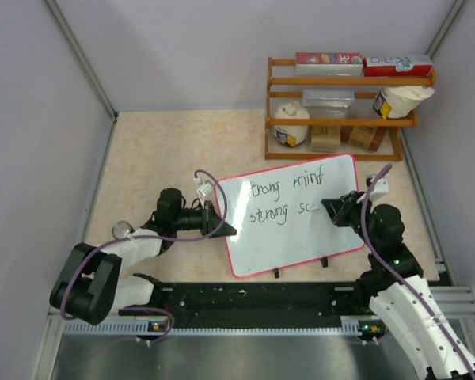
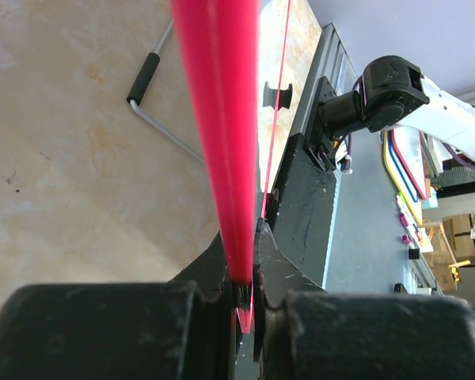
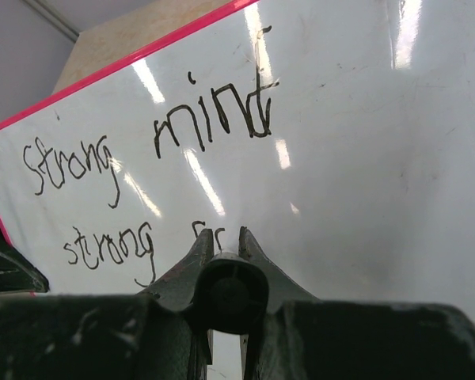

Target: Write a sentence on the whiteboard

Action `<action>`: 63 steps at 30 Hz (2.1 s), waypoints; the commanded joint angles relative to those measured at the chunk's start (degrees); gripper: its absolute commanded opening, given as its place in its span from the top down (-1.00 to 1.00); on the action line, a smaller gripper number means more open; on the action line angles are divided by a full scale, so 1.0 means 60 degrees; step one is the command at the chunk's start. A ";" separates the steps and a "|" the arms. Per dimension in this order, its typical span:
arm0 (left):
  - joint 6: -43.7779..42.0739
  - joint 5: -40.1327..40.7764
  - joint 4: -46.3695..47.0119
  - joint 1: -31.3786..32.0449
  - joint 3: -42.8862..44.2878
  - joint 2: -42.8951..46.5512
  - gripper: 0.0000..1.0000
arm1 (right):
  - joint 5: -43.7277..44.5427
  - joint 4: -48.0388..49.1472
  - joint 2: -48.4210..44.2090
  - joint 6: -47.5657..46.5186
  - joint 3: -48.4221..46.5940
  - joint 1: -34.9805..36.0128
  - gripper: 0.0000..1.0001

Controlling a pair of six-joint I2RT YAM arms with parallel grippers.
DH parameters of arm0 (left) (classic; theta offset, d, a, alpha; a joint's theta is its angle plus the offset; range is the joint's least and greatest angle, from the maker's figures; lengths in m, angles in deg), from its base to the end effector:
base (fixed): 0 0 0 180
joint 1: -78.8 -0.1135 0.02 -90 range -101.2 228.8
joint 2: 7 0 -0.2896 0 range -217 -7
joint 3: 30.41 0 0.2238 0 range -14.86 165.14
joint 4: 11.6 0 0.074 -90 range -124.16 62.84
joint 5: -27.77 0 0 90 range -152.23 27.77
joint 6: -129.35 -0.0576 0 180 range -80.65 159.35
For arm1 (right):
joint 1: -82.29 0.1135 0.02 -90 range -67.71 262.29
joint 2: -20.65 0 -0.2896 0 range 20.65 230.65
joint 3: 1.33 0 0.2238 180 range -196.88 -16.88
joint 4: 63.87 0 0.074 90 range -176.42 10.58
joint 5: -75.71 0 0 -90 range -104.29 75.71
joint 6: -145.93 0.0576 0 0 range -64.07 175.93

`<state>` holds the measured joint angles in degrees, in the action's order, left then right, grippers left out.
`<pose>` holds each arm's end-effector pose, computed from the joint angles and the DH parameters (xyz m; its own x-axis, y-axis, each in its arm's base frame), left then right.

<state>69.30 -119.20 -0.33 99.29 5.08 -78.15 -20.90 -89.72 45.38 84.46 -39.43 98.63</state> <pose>0.1744 -0.1167 0.2136 -0.7875 0.0038 -0.6163 0.5919 0.2830 -0.7547 0.0968 0.0353 0.2580 -0.3672 0.3868 -0.8459 -0.2412 0.8387 0.4882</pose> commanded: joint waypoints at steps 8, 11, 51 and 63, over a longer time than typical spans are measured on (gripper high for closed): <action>-0.1330 0.1526 -0.0209 -0.0105 -0.0028 -0.0153 1.00 | 0.1292 -0.0290 0.0184 -0.0200 -0.0461 -0.0086 1.00; -0.1330 0.1512 -0.0194 -0.0105 -0.0028 -0.0153 1.00 | 0.1365 -0.0114 0.0302 -0.0127 -0.0592 -0.0072 1.00; -0.1330 0.1468 -0.0165 -0.0105 -0.0028 -0.0196 1.00 | 0.1541 0.0224 0.0184 -0.0141 -0.0783 -0.0086 1.00; -0.1330 0.1468 -0.0180 -0.0119 -0.0014 -0.0211 1.00 | 0.1234 -0.0201 0.0010 -0.0112 -0.0388 -0.0086 1.00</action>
<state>69.41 -119.44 -0.28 99.16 5.08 -78.42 -13.23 -89.27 46.50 84.53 -41.42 98.63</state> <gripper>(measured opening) 0.077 0.099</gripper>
